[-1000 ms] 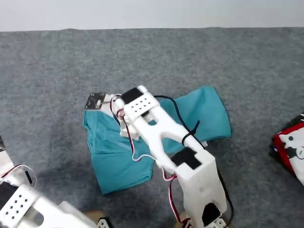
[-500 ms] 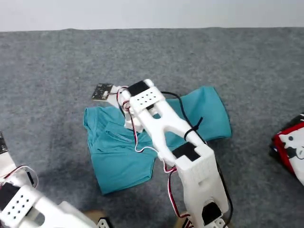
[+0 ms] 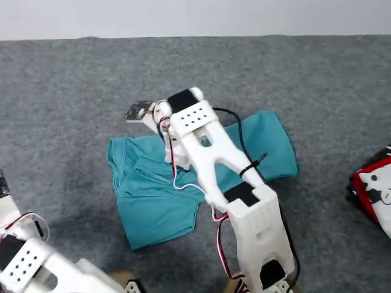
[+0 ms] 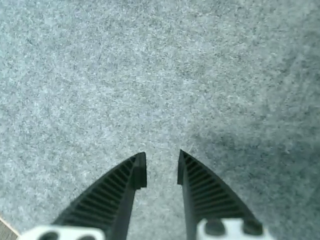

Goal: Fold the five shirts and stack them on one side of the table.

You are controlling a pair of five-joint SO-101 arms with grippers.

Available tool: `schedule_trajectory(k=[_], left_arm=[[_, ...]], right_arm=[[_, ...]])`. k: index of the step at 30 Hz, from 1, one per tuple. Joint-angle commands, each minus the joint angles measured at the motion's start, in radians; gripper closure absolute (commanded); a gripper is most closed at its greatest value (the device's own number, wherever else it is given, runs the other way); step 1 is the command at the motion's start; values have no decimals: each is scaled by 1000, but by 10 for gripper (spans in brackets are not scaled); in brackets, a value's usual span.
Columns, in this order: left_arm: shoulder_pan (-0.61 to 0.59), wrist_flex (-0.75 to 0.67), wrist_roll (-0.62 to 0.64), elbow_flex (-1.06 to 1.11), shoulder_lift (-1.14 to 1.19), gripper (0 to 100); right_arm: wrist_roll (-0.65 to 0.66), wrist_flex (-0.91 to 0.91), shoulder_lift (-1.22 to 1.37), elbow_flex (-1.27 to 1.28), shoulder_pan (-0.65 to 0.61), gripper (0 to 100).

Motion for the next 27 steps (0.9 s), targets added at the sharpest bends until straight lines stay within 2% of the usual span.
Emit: schedule_trajectory(k=[1,15,21,27], left_arm=[[-2,-21,-6,-8,-17,885],[0,-23,-6,-10,-17,885],[2,-23,-6,-10,-17,885],[66,-18,-2,-10,-17,885]], right_arm=[[-11,41,-102,-51,-18,831],[-15,44,-139,-3,-107,832],[-17,41,-139,123,-104,832],[-5,-8,-102,130,-70,834]])
